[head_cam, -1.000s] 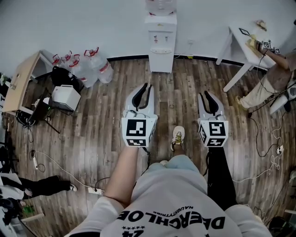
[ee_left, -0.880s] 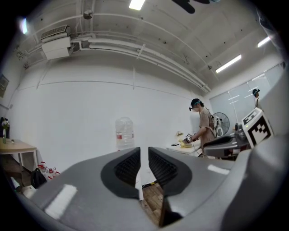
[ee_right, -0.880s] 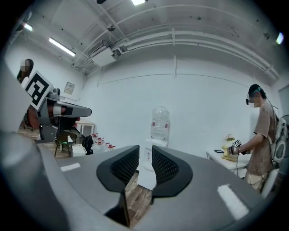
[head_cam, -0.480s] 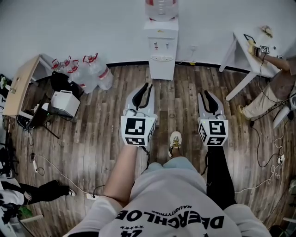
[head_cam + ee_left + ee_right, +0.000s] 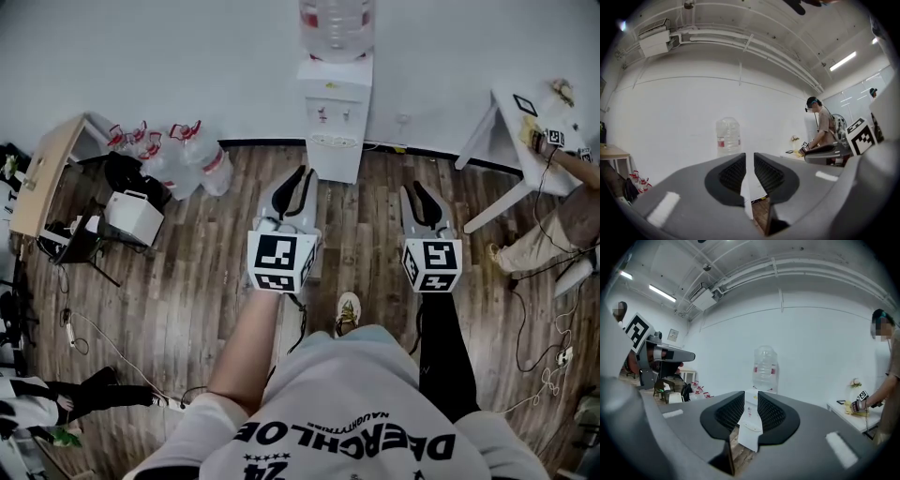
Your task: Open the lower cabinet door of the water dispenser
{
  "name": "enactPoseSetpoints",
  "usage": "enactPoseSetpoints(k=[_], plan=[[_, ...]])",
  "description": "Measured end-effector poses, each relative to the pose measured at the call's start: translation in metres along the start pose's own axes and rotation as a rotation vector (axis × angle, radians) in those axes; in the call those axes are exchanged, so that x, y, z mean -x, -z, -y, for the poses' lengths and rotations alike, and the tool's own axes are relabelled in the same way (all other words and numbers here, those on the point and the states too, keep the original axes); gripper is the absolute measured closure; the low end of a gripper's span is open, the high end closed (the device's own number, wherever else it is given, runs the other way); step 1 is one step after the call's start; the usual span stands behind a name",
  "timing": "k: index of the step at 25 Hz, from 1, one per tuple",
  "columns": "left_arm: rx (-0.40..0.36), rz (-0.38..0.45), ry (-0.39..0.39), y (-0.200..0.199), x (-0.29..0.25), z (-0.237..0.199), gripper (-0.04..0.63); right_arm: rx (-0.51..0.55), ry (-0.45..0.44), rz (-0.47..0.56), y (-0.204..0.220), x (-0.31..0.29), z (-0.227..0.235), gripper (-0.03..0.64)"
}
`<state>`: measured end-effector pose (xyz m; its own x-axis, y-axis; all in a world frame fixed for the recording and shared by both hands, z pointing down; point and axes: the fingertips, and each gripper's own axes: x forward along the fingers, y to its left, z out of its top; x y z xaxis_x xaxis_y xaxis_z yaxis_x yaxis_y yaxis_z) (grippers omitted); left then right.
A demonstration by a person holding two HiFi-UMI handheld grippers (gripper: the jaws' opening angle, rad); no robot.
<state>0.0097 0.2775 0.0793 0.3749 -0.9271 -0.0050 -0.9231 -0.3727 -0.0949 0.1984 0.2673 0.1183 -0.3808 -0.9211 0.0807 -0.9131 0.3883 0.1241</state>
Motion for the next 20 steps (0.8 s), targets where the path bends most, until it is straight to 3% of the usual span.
enactPoseSetpoints(k=[11,20], plan=[[0.016,-0.016,-0.059,0.008,-0.099,-0.031,0.54,-0.007,-0.072,-0.012,0.004,-0.104,0.051,0.549],[0.005,-0.032,-0.074,0.014,-0.136,-0.043,0.54,-0.019,-0.097,-0.013,0.009,-0.142,0.068,0.549]])
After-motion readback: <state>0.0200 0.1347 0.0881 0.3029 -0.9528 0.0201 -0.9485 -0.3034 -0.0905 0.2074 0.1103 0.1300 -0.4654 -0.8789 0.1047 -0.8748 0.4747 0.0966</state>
